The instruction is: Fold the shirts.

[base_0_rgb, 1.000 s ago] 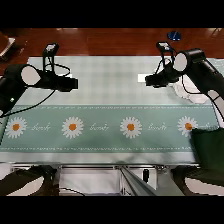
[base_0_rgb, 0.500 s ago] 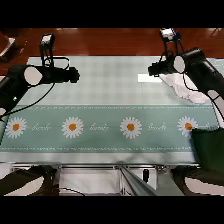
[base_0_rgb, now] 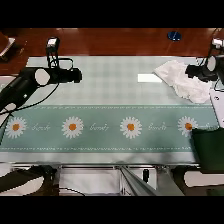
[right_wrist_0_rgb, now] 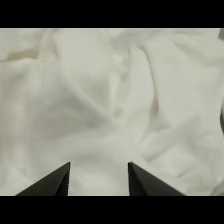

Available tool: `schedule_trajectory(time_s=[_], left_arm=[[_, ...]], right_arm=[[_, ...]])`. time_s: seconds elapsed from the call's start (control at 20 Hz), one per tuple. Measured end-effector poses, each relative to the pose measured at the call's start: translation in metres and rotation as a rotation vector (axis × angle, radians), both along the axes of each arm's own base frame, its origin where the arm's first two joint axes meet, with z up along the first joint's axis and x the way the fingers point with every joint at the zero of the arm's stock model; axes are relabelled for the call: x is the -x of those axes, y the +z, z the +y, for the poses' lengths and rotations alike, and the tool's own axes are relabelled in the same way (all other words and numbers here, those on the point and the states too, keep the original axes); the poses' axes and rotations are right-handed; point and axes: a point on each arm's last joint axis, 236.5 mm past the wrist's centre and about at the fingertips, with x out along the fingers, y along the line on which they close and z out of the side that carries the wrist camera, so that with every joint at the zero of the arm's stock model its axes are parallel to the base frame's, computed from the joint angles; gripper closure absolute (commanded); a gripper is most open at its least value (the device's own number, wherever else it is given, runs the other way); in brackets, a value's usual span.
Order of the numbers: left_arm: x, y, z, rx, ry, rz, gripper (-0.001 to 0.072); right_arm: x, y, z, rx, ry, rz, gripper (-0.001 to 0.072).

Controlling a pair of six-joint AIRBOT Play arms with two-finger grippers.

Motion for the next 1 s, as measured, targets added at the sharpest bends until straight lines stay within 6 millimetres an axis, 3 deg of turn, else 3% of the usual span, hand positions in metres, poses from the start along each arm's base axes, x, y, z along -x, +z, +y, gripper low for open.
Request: schedule_trajectory(time_s=[0.15,0.3,0.35,0.4,0.45,0.55,0.65,0.8,0.9,1.0], left_arm=[[0.001,-0.007,0.000,-0.006,-0.002,0.021,0.0199],[0.005,-0.013,0.000,-0.012,-0.007,0.047,0.0199],[0.008,-0.016,0.000,-0.016,-0.011,0.063,0.0199],[0.011,-0.019,0.001,-0.020,-0.013,0.080,0.0199],[0.015,-0.022,0.002,-0.024,-0.015,0.099,0.0198],[0.020,-0.021,0.014,-0.035,-0.006,0.125,0.0199],[0.022,-0.004,0.037,-0.034,0.033,0.115,0.0199],[0.040,0.031,0.078,-0.032,0.100,0.092,0.0199],[0.066,0.046,0.093,-0.022,0.129,0.080,0.0199],[0.102,0.045,0.088,0.025,0.131,0.085,0.0199]], right_arm=[[0.010,-0.035,-0.014,-0.082,-0.033,0.066,0.0298],[0.016,-0.062,-0.015,-0.136,-0.035,0.115,0.0318],[0.017,-0.070,-0.012,-0.159,-0.033,0.129,0.0430],[0.018,-0.076,-0.008,-0.183,-0.028,0.142,0.0591],[0.019,-0.082,-0.003,-0.207,-0.018,0.154,0.0687],[0.020,-0.086,0.009,-0.255,0.017,0.165,0.0688],[0.023,-0.081,0.028,-0.324,0.056,0.172,0.0688],[0.013,-0.038,0.047,-0.367,0.127,0.076,0.0688],[0.001,0.016,0.062,-0.386,0.190,-0.063,0.0688],[-0.007,0.083,0.078,-0.393,0.259,-0.224,0.0688]])
